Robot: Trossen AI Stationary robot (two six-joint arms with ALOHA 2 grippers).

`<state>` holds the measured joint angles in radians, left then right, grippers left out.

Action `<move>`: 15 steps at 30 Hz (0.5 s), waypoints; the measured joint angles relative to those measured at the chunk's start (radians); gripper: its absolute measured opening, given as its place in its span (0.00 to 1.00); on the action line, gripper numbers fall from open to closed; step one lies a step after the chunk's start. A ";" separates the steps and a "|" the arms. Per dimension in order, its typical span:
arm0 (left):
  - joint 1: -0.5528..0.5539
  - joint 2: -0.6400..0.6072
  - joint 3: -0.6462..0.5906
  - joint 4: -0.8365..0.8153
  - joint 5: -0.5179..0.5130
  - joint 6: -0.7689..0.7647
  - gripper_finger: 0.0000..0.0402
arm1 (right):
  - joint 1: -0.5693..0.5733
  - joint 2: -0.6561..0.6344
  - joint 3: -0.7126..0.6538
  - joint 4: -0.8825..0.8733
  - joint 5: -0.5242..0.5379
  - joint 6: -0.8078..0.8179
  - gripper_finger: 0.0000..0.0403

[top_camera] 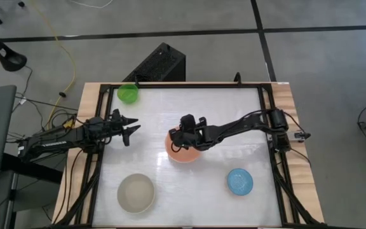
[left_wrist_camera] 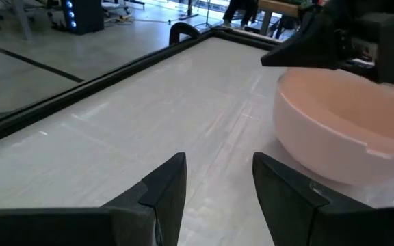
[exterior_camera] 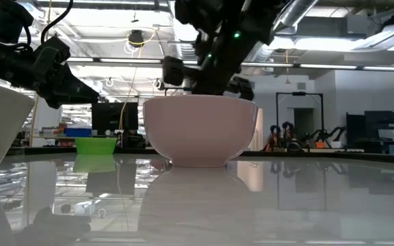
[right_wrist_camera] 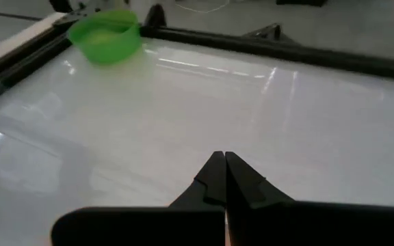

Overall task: Nest bowls inside each other
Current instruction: Stack the pink bowl on top of the white bowl

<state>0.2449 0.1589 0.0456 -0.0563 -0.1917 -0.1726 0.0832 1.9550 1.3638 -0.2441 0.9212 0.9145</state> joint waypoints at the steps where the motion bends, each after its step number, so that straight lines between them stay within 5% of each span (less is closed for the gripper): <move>1: 0.000 0.000 0.000 0.000 0.000 0.000 0.39 | 0.000 0.003 0.000 0.000 -0.005 -0.006 0.02; 15: 0.000 0.005 0.000 0.000 0.001 0.000 0.39 | 0.010 0.002 0.035 0.058 -0.010 -0.166 0.02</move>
<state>0.2447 0.1638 0.0452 -0.0563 -0.1907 -0.1726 0.0934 1.9572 1.3986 -0.1864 0.9111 0.7480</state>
